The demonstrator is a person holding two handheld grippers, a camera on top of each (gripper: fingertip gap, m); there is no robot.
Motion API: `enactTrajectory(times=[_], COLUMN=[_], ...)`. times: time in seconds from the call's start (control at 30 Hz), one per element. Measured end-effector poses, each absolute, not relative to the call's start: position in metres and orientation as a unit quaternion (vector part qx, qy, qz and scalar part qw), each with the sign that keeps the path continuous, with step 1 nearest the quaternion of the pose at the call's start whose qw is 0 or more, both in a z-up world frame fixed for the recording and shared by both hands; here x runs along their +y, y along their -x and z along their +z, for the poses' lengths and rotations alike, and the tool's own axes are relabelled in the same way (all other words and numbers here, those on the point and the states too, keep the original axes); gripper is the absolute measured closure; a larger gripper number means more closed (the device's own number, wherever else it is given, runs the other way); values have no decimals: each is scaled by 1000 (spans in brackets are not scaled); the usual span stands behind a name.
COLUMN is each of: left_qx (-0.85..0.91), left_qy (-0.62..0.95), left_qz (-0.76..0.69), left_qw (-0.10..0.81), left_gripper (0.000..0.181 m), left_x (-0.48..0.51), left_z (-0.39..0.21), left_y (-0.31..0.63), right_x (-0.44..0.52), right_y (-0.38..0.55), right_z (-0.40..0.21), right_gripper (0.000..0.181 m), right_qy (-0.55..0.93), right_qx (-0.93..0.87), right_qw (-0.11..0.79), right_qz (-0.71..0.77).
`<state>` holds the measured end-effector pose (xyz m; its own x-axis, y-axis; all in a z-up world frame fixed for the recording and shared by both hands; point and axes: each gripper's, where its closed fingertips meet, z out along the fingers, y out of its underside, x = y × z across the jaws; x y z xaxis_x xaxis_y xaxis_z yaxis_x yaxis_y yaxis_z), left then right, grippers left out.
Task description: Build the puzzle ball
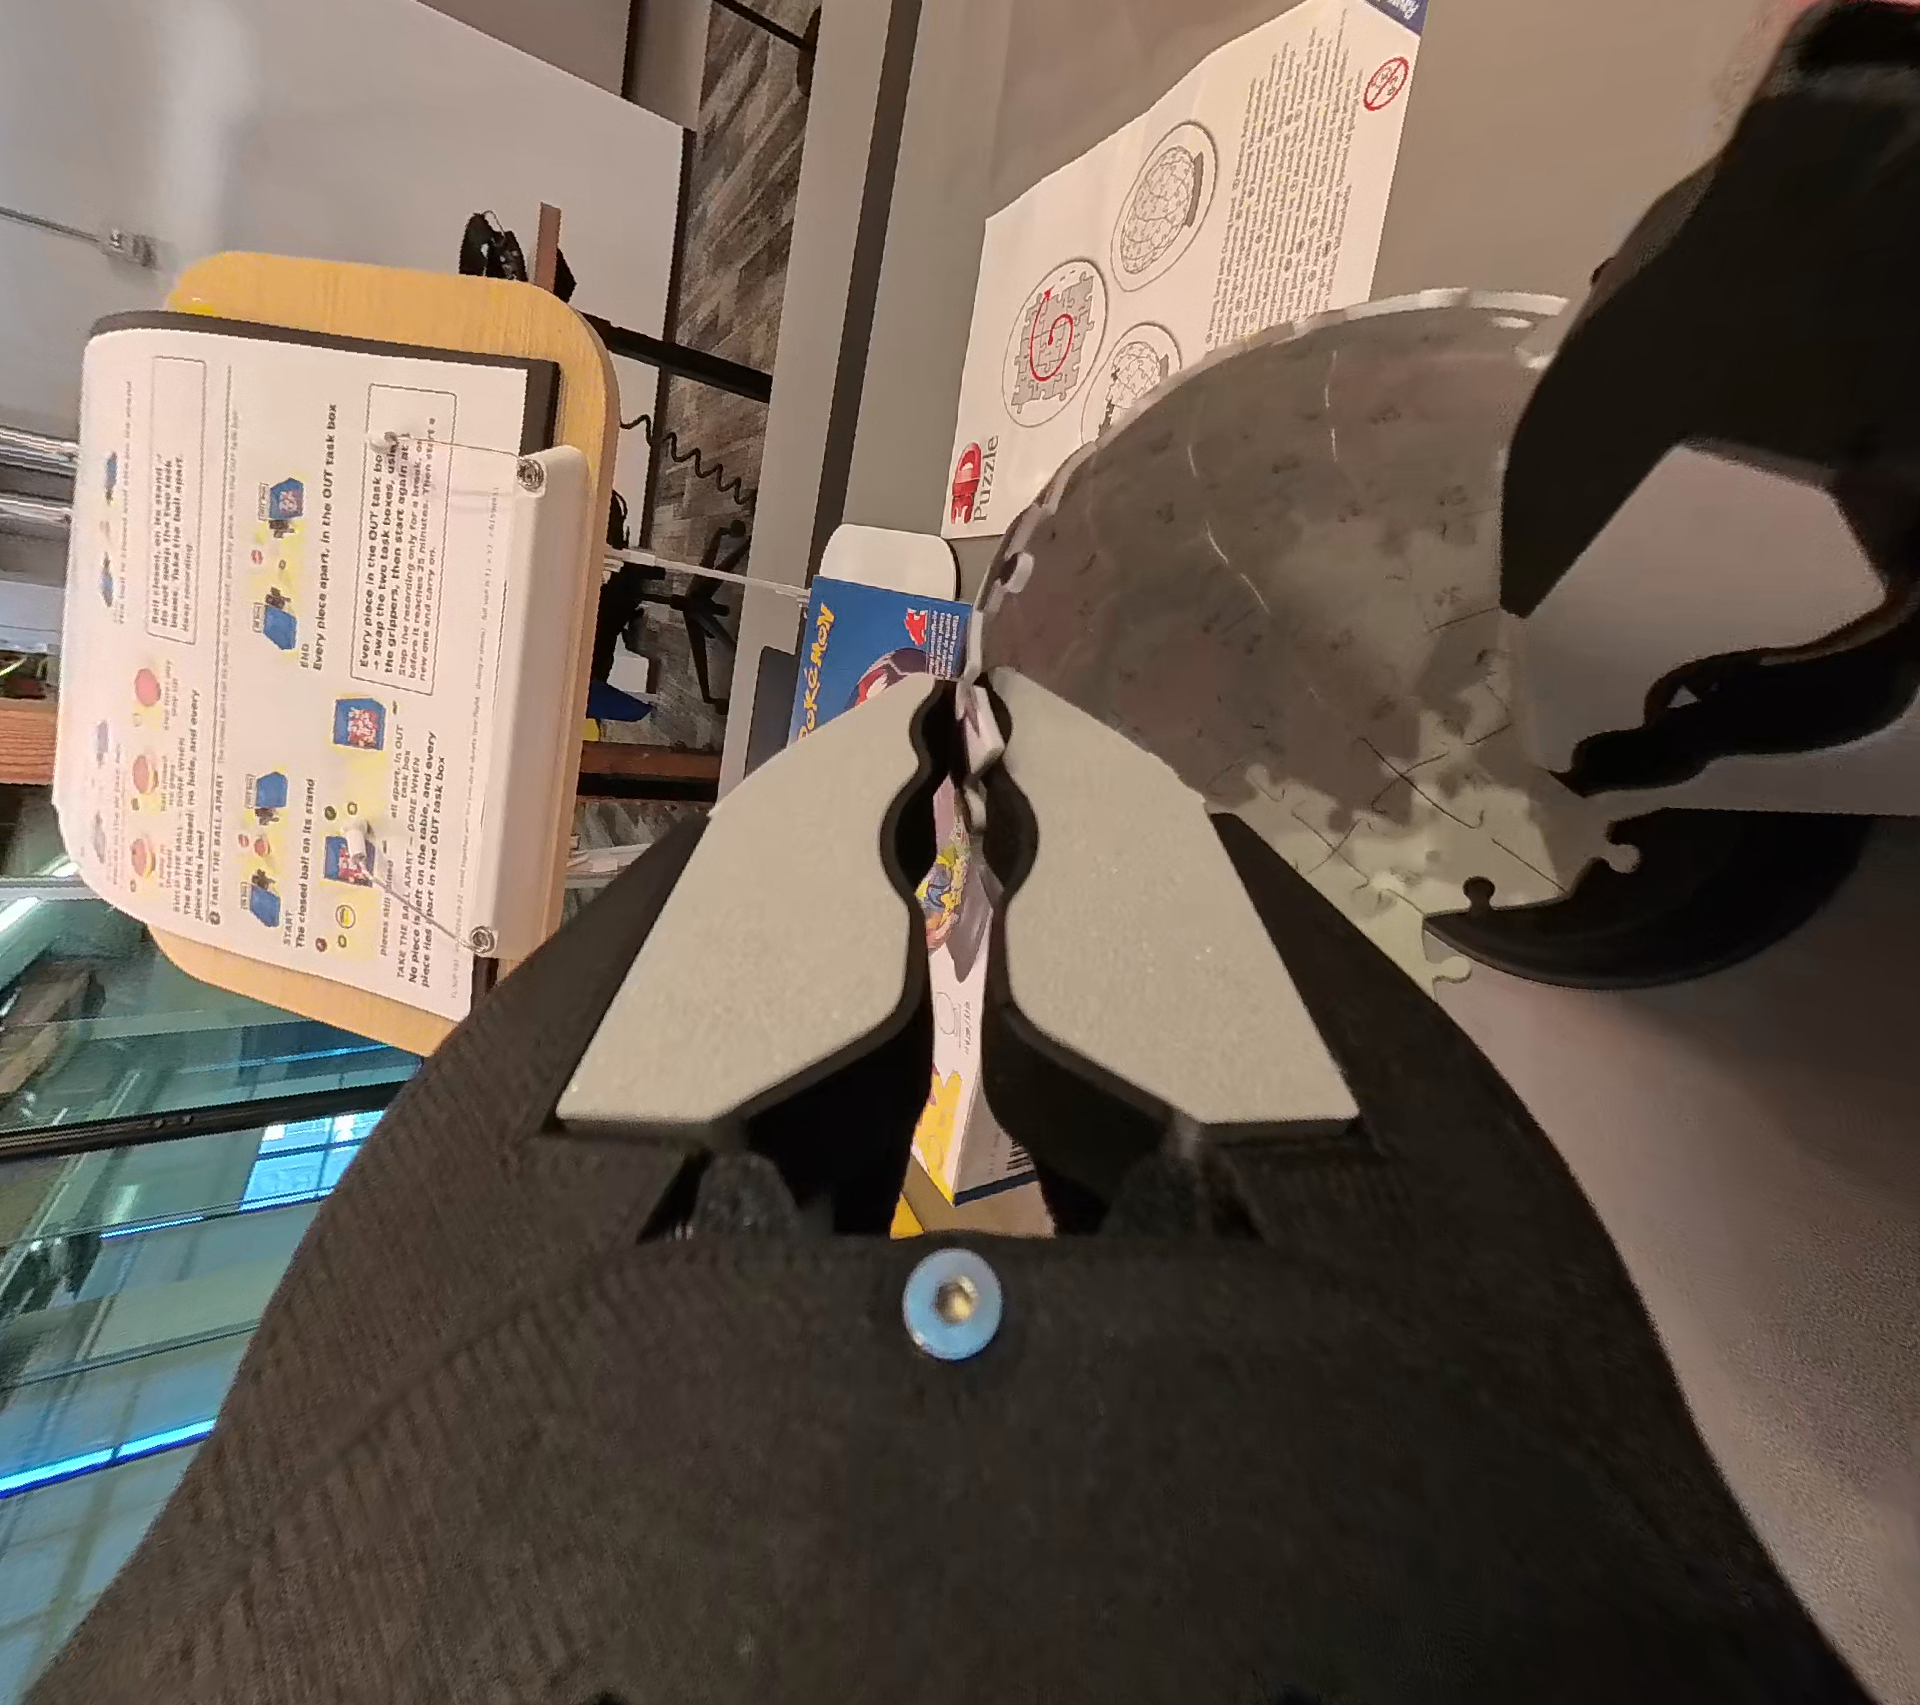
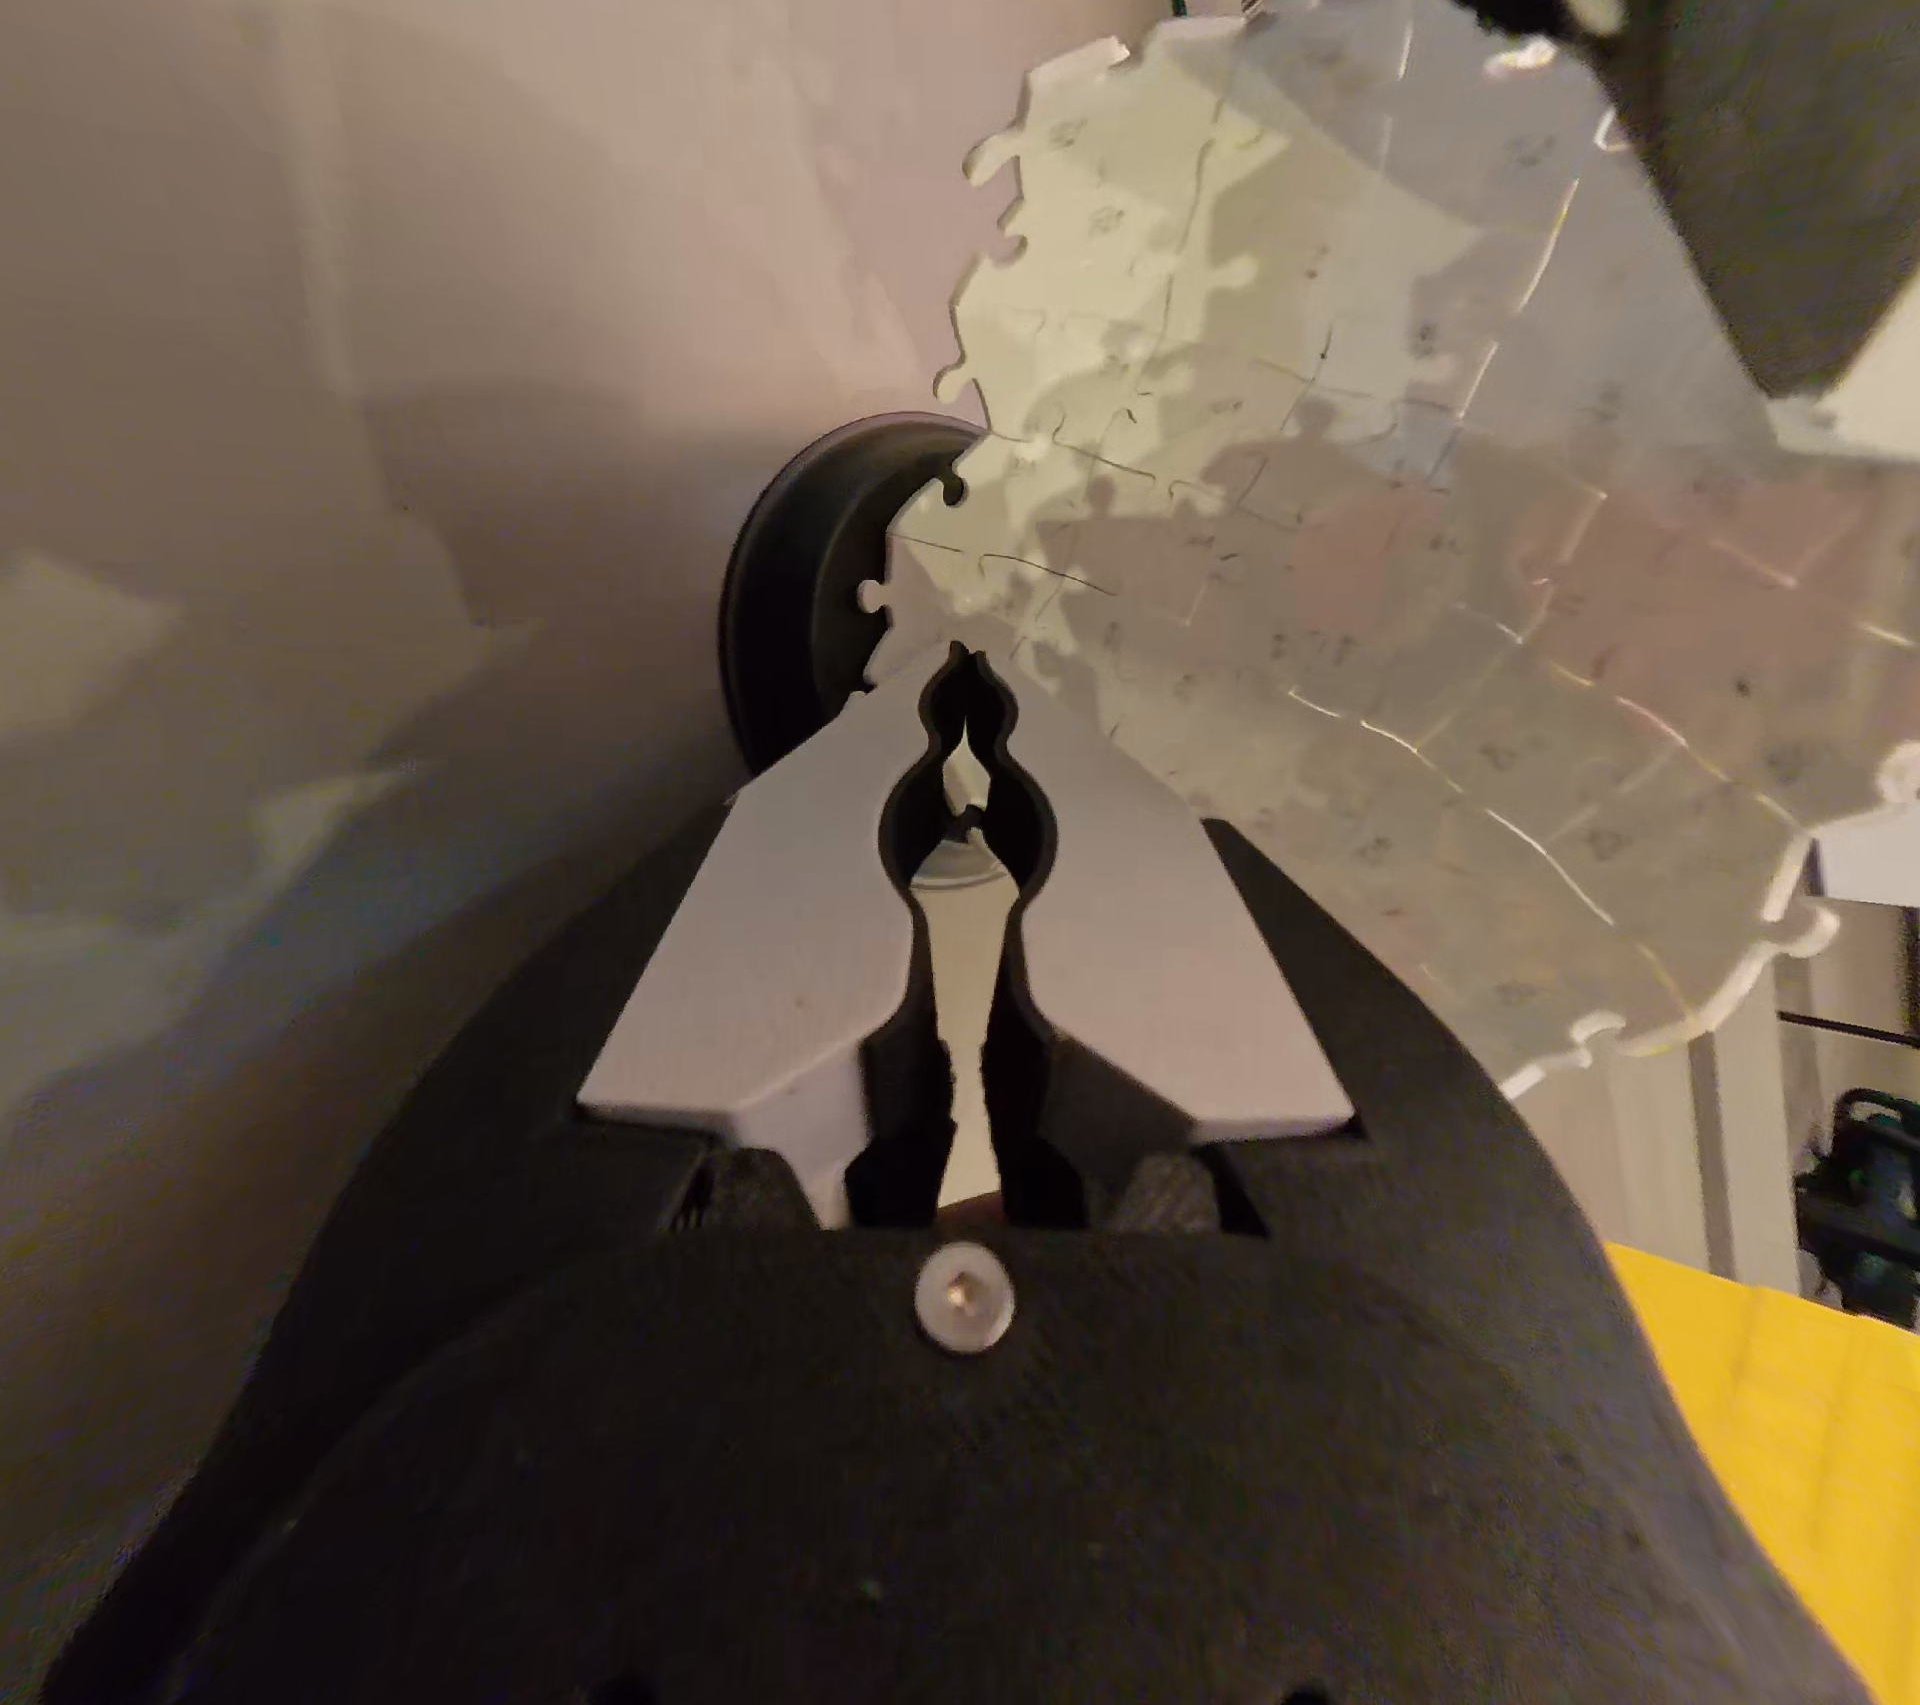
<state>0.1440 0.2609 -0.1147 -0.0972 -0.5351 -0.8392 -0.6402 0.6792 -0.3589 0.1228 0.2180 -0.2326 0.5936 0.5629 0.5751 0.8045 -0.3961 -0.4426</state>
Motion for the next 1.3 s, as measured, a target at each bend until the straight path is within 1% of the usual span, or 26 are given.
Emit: enactTrajectory(times=[0.23, 0.6, 0.87, 1.0, 1.3], left_qx=[735, 725, 727, 730, 734], left_qy=[405, 431, 446, 459, 480], left_qz=[44, 36, 30, 20, -7], left_qw=[542, 535, 521, 507, 481], left_gripper=[177, 177, 175, 169, 171], left_x=[262, 269, 272, 275, 277], left_z=[-116, -116, -120, -122, -128], left_y=[-142, -140, -141, -141, -138], right_x=[208, 161, 159, 162, 163], right_y=[-125, -137, -159, -164, -167], right_z=[-223, -192, -186, -184, -188], right_gripper=[181, 181, 181, 181, 181], right_qy=[830, 845, 861, 865, 870], right_qx=[-406, -334, -267, -246, -216], right_qw=[358, 412, 431, 438, 442], right_qz=[-140, -71, -33, -12, 18])
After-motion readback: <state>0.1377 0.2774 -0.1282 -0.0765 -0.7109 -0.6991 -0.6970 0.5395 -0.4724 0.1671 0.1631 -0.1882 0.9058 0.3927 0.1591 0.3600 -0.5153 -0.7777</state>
